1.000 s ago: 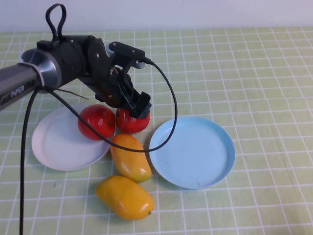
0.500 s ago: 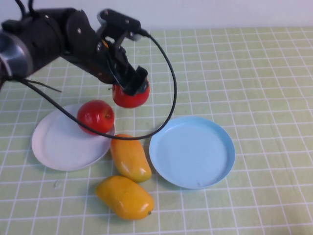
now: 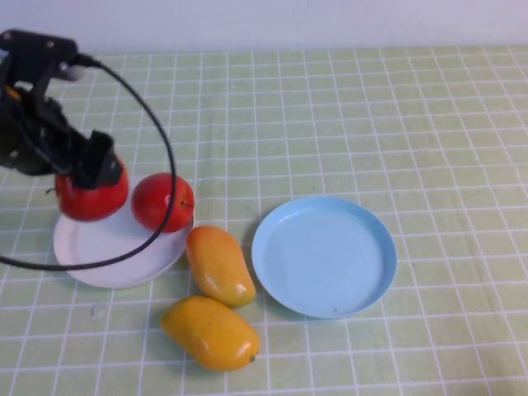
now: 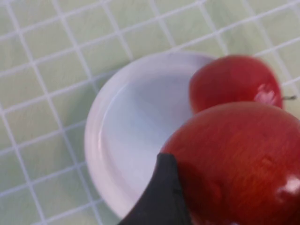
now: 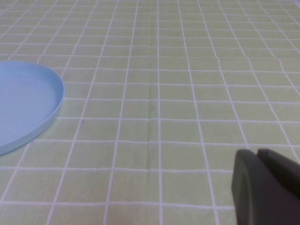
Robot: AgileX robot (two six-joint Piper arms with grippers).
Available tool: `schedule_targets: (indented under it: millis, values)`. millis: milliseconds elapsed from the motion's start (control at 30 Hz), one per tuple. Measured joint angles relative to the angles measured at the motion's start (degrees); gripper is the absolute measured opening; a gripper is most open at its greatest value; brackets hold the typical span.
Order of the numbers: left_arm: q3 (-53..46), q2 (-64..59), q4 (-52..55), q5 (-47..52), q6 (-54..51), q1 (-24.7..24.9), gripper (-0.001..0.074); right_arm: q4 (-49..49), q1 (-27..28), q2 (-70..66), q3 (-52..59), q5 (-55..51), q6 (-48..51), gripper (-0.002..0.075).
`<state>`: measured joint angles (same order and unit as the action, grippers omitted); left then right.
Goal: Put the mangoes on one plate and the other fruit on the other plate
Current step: Put one type of fruit in the left plate
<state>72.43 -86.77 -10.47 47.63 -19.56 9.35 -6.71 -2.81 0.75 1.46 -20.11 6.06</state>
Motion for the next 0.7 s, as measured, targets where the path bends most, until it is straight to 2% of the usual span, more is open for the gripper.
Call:
schedule_targets:
  millis: [167,700]
  values:
    - [-9.32,0.34,0.0,-7.45,0.04,-4.96,0.0572,0.0,0.0,0.0,0.0,0.0,0.0,-0.0015]
    - [-10.97,-6.04,-3.89,-10.52,0.13,-5.17,0.0597,0.0,0.0,0.0,0.0,0.0,0.0,-0.0015]
